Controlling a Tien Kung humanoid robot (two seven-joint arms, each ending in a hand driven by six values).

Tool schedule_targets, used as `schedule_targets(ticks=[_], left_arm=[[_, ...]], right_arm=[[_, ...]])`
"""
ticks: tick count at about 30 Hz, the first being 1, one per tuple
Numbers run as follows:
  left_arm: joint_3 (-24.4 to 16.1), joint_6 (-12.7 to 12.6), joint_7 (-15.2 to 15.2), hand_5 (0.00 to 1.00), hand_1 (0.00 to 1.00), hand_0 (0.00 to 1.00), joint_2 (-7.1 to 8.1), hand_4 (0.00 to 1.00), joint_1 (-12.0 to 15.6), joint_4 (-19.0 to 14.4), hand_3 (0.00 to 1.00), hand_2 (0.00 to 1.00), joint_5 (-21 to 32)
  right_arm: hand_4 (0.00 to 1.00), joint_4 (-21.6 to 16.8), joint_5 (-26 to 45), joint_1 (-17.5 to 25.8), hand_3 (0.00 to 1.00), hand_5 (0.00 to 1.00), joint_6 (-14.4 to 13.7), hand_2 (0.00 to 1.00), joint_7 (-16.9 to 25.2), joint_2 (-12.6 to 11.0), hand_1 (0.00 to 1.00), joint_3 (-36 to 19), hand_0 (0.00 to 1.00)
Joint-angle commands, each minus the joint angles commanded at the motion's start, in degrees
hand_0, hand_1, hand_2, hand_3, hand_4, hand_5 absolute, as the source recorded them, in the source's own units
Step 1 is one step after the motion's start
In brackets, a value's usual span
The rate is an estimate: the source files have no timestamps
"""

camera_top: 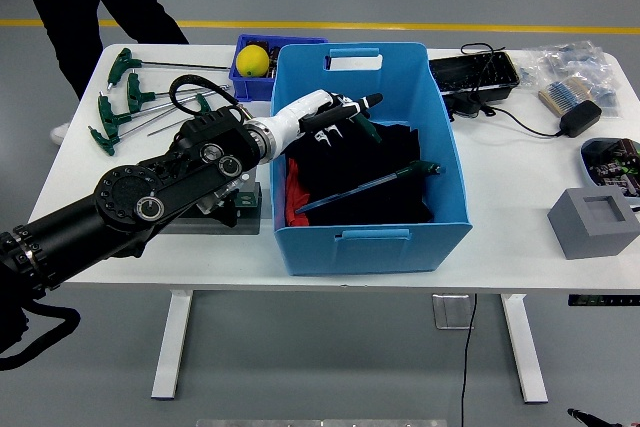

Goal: Lift tool from toolbox,place it in box,lift tool from toolbox,place it in box

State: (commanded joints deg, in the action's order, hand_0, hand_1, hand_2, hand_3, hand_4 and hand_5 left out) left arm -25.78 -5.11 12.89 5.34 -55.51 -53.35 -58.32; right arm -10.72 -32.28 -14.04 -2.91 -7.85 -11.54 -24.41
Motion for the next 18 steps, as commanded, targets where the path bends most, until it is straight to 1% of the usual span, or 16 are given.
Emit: schedule_targets(ticks=[4,10,13,16,17,18], left_arm=[[-0.15,0.25,1.01,0.998,0.488,0.322,-0.13,0.91,-0.03,0.18,0.792,0.674,-9.68],[-1.53,-0.52,1.56,0.998,0.492,0.321,0.77,0.912,0.95,-0.96,0.802,0.68,-23.82],[-2.94,-1.04,1.29,0.998,0.49,0.326,1.71,0.921,1.97,-1.73,0.802,0.681,-31.1],[-4.85,-1.44,1.18,0.998,0.49,0.326,2.89,0.921,3.26,-2.53,0.802,0.681,-34.47],[-5.99,-1.69,1.04,0.998,0.49,0.326,3.55,0.921,4.04,-3.03,0.802,0.681,-35.34],[-7.1,-1.94,0.89,0.998,0.541,0.398,4.08,0.924,4.71,-3.5,0.797,0.688,-35.99]], right_arm=[[0.798,0.05,0.26,-0.15,0.568,0.678,-0.01,0.721,0.07,-0.03,0.666,0.29,0.679],[0.799,0.06,1.05,-0.02,0.568,0.678,-0.14,0.72,0.26,-0.01,0.664,0.65,0.682],[0.799,0.03,1.57,0.2,0.568,0.678,-0.23,0.72,0.36,0.0,0.664,0.81,0.68],[0.799,0.0,2.27,0.47,0.568,0.678,-0.37,0.72,0.48,0.02,0.664,0.99,0.68],[0.799,0.0,2.64,0.63,0.568,0.678,-0.47,0.72,0.57,0.06,0.664,1.1,0.68],[0.799,-0.01,2.93,0.75,0.568,0.678,-0.52,0.721,0.65,0.09,0.663,1.2,0.679]])
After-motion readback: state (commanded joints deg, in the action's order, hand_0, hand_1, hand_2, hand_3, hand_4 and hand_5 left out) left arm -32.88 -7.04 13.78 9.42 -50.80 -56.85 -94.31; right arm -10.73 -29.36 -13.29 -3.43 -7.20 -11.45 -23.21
